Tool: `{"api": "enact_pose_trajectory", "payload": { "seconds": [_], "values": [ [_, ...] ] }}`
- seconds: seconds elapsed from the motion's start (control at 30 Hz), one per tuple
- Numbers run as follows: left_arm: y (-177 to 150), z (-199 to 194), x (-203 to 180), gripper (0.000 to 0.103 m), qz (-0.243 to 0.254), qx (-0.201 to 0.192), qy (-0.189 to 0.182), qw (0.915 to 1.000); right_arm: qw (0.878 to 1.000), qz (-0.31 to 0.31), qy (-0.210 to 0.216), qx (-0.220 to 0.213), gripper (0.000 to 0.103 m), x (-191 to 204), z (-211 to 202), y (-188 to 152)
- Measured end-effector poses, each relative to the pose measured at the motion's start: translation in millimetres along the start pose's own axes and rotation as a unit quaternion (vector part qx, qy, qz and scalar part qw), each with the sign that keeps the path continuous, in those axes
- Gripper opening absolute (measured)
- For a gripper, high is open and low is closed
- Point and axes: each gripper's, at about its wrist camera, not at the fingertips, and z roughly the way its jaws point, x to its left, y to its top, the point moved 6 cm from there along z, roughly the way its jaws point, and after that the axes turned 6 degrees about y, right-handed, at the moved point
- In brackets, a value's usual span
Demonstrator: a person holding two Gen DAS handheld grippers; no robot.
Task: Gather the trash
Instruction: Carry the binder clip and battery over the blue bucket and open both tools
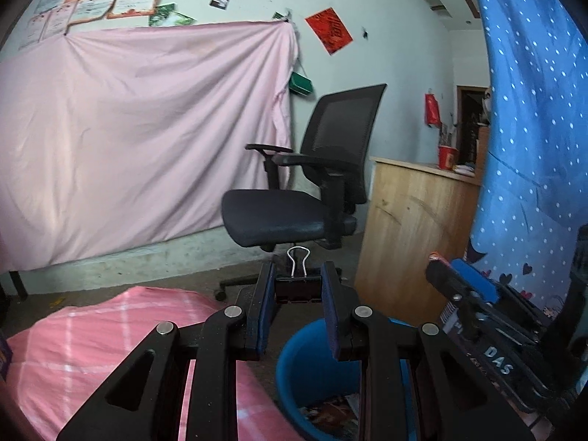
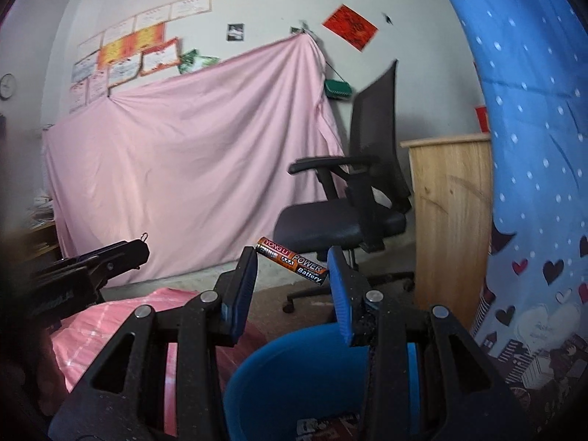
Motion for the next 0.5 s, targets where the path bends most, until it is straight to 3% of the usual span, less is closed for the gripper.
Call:
{"api": "enact_pose_trajectory", "payload": {
  "seconds": [0.27,0.5],
  "values": [
    [-17.6,23.3,-21.7,0.021,0.002,0.041,-0.012,0.9991,0.998,0.028,-0.020,0.056,0.066,-25.5,11.6,-17.7],
    [-41.9,51.6,-40.1,0.021,0.004,0.109,-0.036,0.9934,0.993,0.060,-0.029,0.100,0.066,-45.6,21.1,-30.4]
  ]
}}
